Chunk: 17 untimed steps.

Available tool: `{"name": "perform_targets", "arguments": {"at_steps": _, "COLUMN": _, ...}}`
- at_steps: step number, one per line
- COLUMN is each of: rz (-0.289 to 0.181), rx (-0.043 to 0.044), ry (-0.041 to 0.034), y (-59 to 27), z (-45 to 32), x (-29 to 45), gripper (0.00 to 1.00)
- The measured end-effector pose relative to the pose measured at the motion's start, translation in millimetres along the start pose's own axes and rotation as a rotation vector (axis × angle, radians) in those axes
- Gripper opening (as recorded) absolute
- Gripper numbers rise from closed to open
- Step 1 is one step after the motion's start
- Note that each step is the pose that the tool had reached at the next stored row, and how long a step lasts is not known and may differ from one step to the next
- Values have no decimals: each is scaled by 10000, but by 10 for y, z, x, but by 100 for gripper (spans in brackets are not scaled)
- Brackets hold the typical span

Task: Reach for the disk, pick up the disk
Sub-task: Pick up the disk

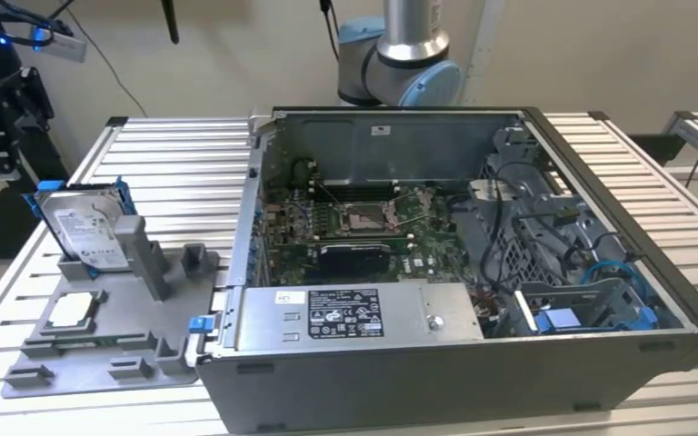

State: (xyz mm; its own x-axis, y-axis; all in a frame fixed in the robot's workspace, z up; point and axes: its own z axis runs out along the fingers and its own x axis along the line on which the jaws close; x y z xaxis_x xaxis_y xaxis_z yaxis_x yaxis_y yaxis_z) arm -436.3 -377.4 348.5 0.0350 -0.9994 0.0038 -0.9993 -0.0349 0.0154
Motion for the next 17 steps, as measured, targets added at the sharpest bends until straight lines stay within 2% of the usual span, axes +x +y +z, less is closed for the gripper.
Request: {"name": "perform_targets", "arguments": {"at_steps": 17, "rz": 0, "rx": -14, "ry": -1, "y": -31, "z": 308, "x": -3, "gripper": 100}}
